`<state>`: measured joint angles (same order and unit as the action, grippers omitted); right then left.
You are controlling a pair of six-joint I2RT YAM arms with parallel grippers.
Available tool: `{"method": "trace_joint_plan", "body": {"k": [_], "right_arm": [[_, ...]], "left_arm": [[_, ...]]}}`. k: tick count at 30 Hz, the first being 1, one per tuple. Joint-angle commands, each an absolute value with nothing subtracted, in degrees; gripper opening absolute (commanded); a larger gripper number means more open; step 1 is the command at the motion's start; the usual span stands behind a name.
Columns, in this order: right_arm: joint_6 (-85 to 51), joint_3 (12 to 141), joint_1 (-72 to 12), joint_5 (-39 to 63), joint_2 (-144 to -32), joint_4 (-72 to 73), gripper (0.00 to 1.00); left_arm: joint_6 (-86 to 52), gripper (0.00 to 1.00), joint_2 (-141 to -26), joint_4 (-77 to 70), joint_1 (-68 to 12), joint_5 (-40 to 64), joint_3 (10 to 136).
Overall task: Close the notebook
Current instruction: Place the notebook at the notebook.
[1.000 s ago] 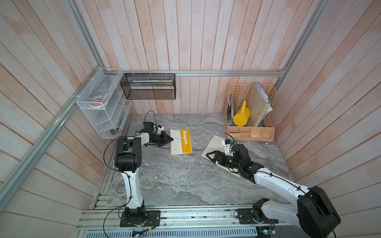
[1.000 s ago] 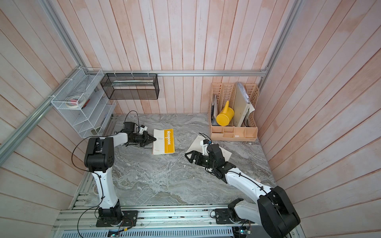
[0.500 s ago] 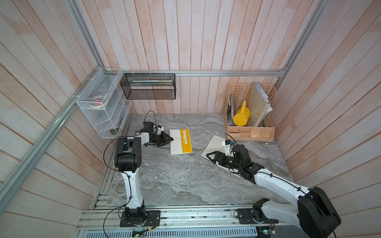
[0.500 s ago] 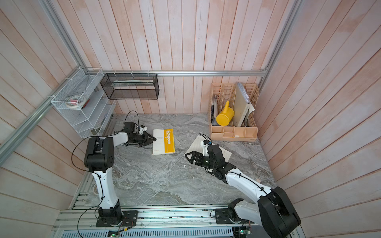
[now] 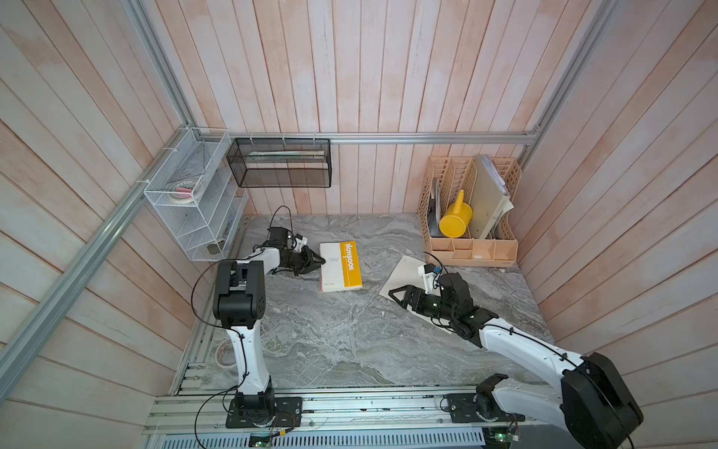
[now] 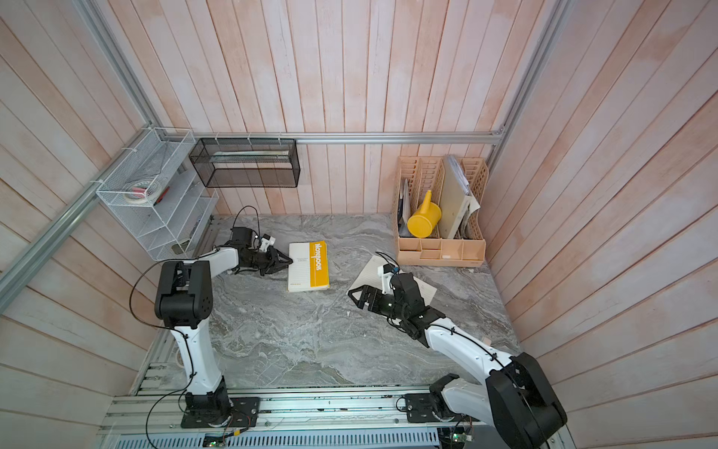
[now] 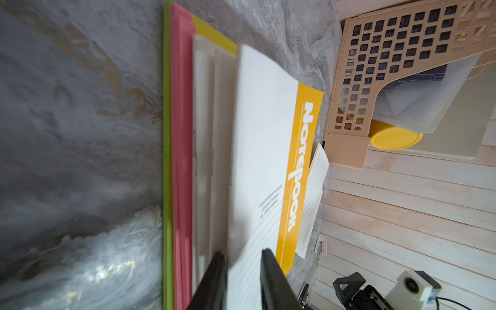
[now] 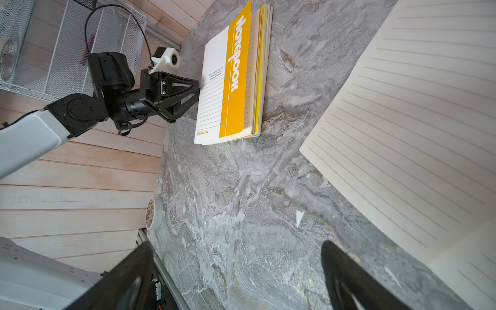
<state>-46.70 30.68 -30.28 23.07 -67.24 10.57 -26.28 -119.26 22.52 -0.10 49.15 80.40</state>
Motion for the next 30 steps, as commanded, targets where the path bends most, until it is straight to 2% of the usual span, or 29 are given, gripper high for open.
{"method": "trace_joint_plan", "body": {"k": [1,10,16,19,25,30], "right_arm": [[-47.10,29.92,-30.10,24.15,-66.36,11.53,0.98],[-46.91,30.12,-30.12,24.35,-66.00,11.28,0.98],[-47.81,29.41,-30.08,25.31,-66.58,13.14,0.98],[-47.62,29.24,-30.13,25.48,-66.67,13.12,0.98],[-47.53,29.00,-30.00,24.98,-66.82,12.75,0.98],[-47.36,28.65,-27.96,25.42,-65.52,11.55,0.98]], "left_arm": [[-22.96,0.30,-115.42,26.90,0.18,45.01,82.47],[-18.34,0.38,-108.51,33.22,0.18,36.12,81.31],[-17.76,0.45,-101.03,31.54,0.18,35.19,76.84],[-18.93,0.47,-97.03,29.33,0.22,37.04,74.10],[-28.02,0.50,-88.95,17.34,-0.33,47.30,63.73],[-36.28,0.53,-83.71,9.19,-5.06,50.49,56.41]]}}
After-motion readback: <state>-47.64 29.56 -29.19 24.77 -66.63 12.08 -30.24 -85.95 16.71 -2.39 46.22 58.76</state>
